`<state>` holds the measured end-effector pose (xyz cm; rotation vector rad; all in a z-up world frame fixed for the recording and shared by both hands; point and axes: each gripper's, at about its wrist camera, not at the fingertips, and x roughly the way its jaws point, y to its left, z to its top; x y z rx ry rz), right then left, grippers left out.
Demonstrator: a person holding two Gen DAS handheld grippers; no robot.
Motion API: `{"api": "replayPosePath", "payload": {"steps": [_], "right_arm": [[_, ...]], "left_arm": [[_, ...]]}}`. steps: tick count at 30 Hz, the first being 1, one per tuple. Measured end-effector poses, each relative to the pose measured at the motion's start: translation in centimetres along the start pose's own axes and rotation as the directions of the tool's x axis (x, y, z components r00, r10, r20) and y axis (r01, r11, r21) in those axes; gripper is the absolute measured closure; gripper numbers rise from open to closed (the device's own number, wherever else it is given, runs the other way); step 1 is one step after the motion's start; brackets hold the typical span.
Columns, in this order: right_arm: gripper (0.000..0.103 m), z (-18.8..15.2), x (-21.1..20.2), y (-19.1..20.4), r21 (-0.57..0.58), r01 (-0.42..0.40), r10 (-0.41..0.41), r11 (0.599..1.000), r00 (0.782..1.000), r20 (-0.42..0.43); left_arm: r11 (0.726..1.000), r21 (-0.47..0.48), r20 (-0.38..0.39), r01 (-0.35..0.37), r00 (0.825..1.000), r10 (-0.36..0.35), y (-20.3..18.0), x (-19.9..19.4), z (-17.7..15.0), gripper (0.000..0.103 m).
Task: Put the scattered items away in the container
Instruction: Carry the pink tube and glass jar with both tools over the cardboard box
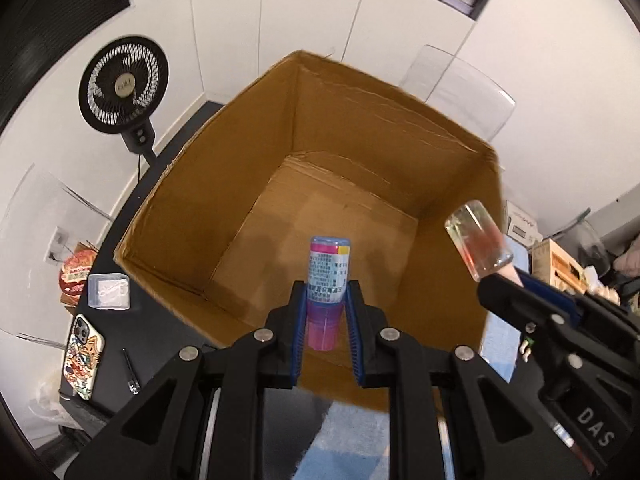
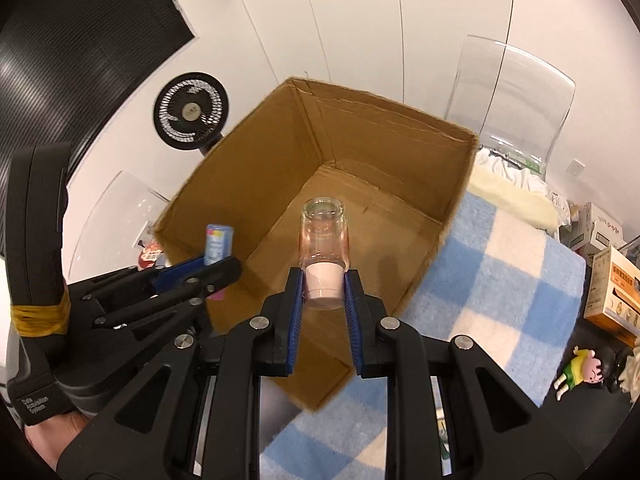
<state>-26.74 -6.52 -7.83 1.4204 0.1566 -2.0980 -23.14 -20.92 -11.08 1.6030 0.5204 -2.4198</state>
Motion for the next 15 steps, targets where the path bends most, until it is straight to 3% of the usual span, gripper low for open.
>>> {"api": "replayPosePath", "payload": {"steps": [10, 15], "right_arm": [[0.082, 2.1, 6.4, -0.4, -0.015, -0.009, 0.008, 1.000, 0.995, -0.100], [0.082, 2.2, 7.6, -0.9, -0.004, -0.021, 0.020, 1.000, 0.991, -0.131]], "left_arm": [[0.999, 0.027, -0.060, -0.037, 0.997, 0.038, 0.8, 3.3, 2.5, 0.084], [0.998, 0.044, -0.075, -0.039, 0.996, 0.042, 0.7, 4.0, 2.5, 0.084]]}}
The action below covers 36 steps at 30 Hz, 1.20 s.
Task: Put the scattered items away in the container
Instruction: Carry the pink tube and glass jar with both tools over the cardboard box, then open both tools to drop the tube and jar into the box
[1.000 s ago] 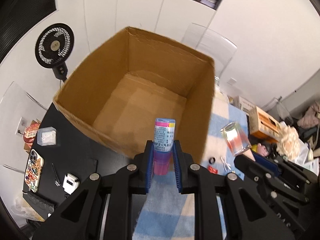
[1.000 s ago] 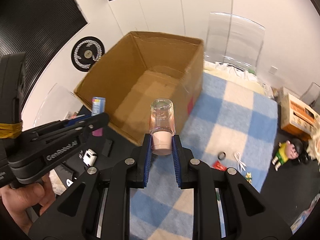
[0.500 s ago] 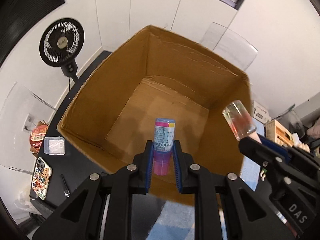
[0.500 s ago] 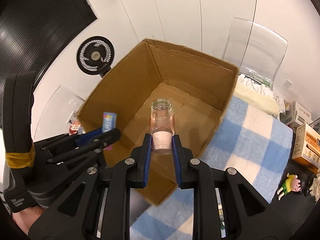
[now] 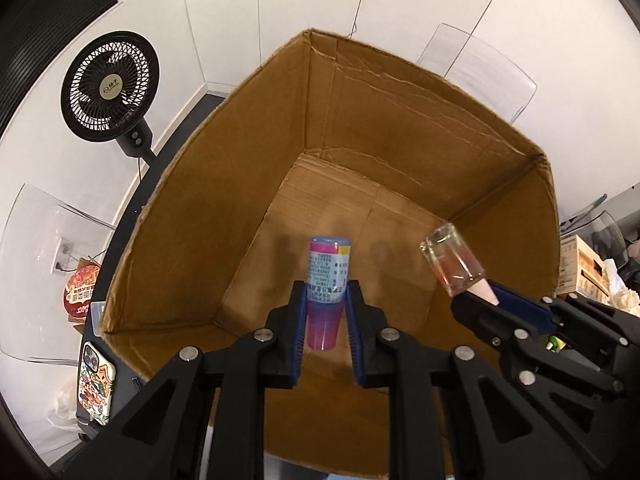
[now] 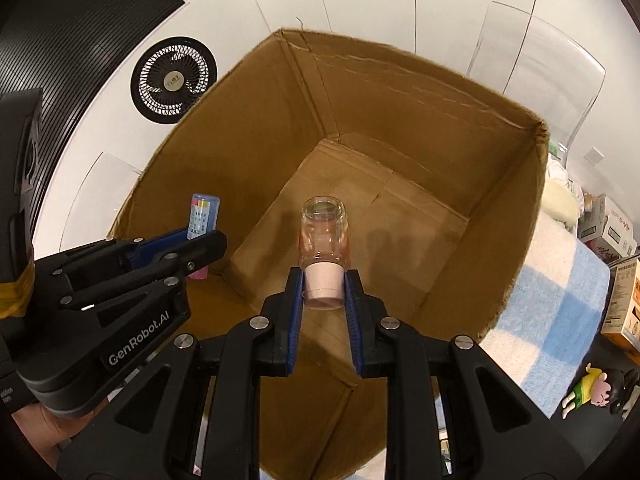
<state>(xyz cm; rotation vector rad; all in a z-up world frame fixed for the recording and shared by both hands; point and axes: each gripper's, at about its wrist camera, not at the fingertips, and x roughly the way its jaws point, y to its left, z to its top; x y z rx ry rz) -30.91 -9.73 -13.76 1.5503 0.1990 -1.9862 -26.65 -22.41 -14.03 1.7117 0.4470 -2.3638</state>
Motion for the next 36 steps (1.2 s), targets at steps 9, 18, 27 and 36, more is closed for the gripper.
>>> {"api": "replayPosePath", "payload": {"steps": [9, 18, 27, 36], "right_arm": [[0.082, 0.2, 0.2, 0.2, -0.001, -0.004, 0.004, 1.000, 1.000, -0.013], [0.073, 0.8, -1.1, 0.6, -0.008, 0.020, -0.020, 1.000, 0.999, 0.026], [0.020, 0.4, -2.5, 0.4, 0.008, 0.077, -0.078, 0.997, 0.995, 0.064], [0.000, -0.1, -3.3, -0.5, 0.017, 0.063, -0.064, 0.998, 0.995, 0.073]], "left_arm": [[1.000, -0.012, -0.014, 0.003, 1.000, -0.003, 0.1, 0.3, -0.4, 0.084], [1.000, 0.007, -0.010, -0.030, 0.999, 0.030, 0.4, -0.3, 0.0, 0.084], [0.999, -0.032, -0.011, -0.029, 1.000, 0.029, 1.6, -0.8, -0.3, 0.022], [0.999, 0.019, 0.030, -0.039, 0.999, 0.038, 1.6, -2.2, -0.6, 0.001]]}}
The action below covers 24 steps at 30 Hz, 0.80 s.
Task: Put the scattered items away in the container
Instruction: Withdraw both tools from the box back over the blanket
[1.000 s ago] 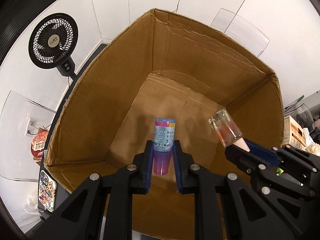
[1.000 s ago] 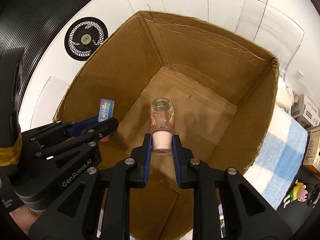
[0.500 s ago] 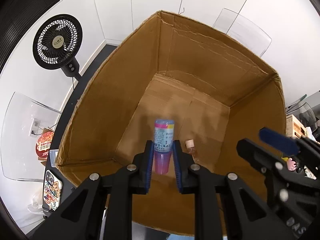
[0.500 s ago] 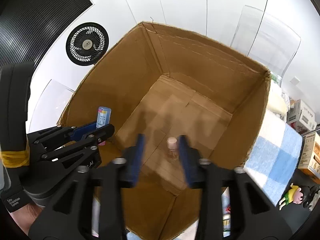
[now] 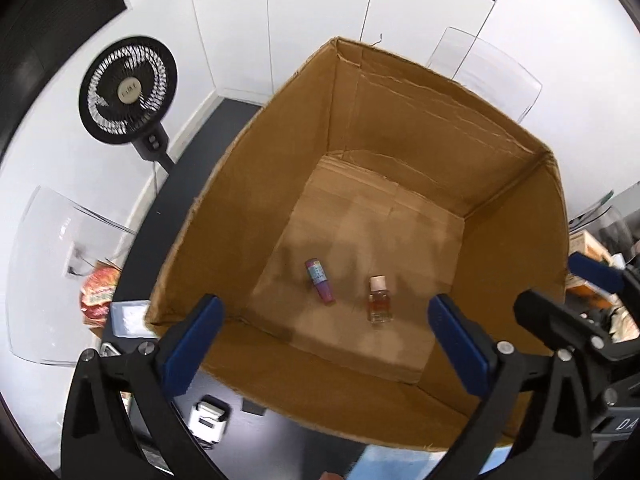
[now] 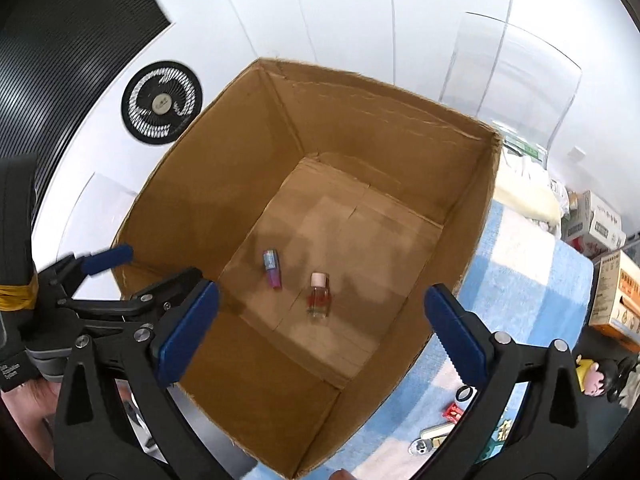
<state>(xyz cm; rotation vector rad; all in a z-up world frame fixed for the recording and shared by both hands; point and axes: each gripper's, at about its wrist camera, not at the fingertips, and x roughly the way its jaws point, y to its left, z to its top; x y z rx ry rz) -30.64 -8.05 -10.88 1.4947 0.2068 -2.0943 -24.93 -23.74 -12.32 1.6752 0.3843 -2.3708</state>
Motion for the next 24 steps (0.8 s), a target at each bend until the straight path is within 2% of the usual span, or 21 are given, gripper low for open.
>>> {"api": "replayPosePath", "payload": {"steps": [2, 4, 10, 15, 17, 24], "right_arm": [[0.000, -0.1, -0.3, 0.1, 0.000, -0.003, 0.003, 1.000, 1.000, 0.010], [0.000, -0.2, -0.6, -0.1, 0.009, -0.003, 0.003, 1.000, 1.000, 0.016], [0.000, -0.7, -1.3, -0.5, 0.014, 0.002, -0.002, 1.000, 1.000, 0.020], [0.000, -0.9, -2.0, -0.8, 0.021, 0.004, -0.005, 1.000, 1.000, 0.025], [0.000, -1.0, -2.4, -0.9, 0.022, 0.008, -0.009, 1.000, 0.999, 0.030], [0.000, -2.0, -3.5, -1.8, 0.043, 0.014, -0.015, 0.999, 0.999, 0.032]], "left_arm": [[1.000, -0.006, -0.014, 0.024, 1.000, -0.024, 0.3, -0.1, -0.1, 0.001], [0.999, -0.024, 0.005, 0.047, 0.999, -0.047, 0.6, -0.7, -0.2, 0.001], [1.000, -0.009, 0.068, 0.024, 0.997, -0.023, 0.0, -2.1, -0.4, 0.001], [0.996, 0.084, 0.037, -0.028, 0.999, 0.025, -1.5, -1.9, -1.1, 0.001], [0.998, 0.062, 0.020, 0.000, 1.000, -0.001, -1.4, -1.9, -1.3, 0.001], [0.998, 0.058, 0.020, 0.008, 1.000, -0.009, -2.2, -2.2, -2.0, 0.001]]}}
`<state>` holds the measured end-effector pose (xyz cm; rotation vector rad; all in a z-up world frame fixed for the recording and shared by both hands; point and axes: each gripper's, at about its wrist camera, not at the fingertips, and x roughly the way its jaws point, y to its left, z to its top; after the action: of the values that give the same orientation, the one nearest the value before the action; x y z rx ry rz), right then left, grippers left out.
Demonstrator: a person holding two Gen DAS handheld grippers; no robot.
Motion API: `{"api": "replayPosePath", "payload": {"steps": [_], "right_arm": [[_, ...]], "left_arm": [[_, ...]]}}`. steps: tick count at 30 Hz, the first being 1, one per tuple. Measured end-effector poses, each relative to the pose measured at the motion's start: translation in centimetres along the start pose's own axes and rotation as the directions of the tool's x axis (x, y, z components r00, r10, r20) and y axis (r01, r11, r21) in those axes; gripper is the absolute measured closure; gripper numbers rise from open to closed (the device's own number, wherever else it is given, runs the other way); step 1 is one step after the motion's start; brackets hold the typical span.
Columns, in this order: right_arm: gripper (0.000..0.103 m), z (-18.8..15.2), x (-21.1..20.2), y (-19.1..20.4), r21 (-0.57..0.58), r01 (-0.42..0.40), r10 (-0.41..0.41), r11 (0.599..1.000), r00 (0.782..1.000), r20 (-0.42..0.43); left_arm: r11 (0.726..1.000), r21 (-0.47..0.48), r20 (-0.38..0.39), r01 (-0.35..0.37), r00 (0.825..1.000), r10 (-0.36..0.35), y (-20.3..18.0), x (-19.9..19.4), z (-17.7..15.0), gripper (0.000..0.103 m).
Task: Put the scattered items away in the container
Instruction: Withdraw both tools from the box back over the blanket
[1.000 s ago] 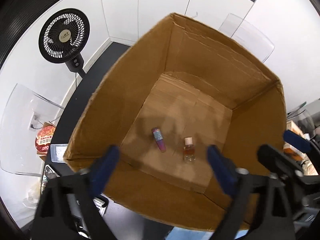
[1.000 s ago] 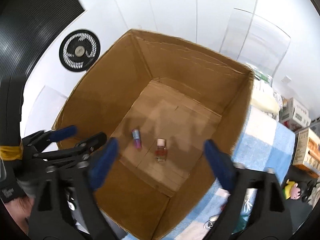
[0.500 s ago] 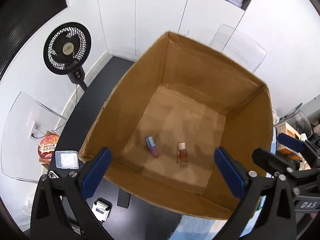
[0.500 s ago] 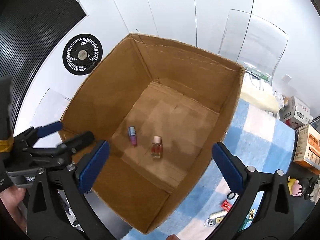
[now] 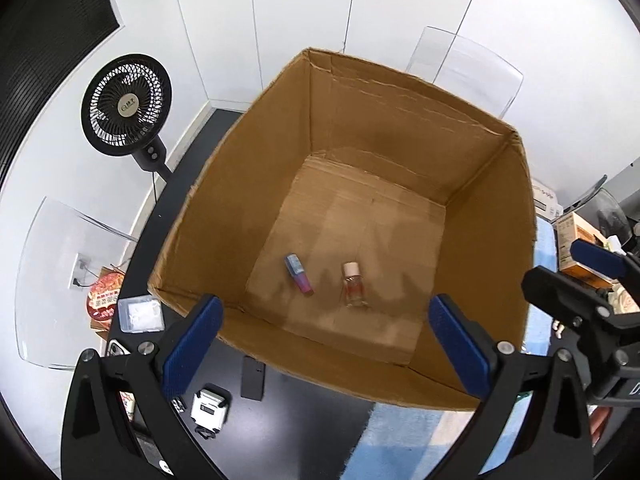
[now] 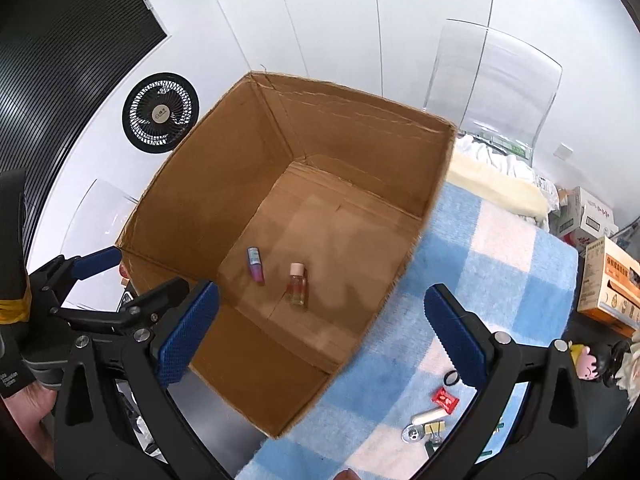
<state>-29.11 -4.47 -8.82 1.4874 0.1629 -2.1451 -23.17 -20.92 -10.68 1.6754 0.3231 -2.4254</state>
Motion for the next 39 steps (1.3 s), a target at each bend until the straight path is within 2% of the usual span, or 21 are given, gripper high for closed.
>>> {"api": "replayPosePath", "payload": {"steps": [24, 39], "right_arm": [[0.000, -5.5, -4.0, -8.3, 0.125, 0.056, -0.058, 0.991, 0.998, 0.015], [0.000, -8.9, -7.0, -13.8, 0.230, 0.086, -0.094, 0.969, 0.995, 0.024]], "left_arm": [[0.992, 0.102, -0.033, 0.073, 0.997, -0.070, -9.2, 0.6, -2.5, 0.001], [0.975, 0.192, -0.052, 0.107, 0.994, -0.099, -15.4, 0.9, -3.8, 0.001]]}}
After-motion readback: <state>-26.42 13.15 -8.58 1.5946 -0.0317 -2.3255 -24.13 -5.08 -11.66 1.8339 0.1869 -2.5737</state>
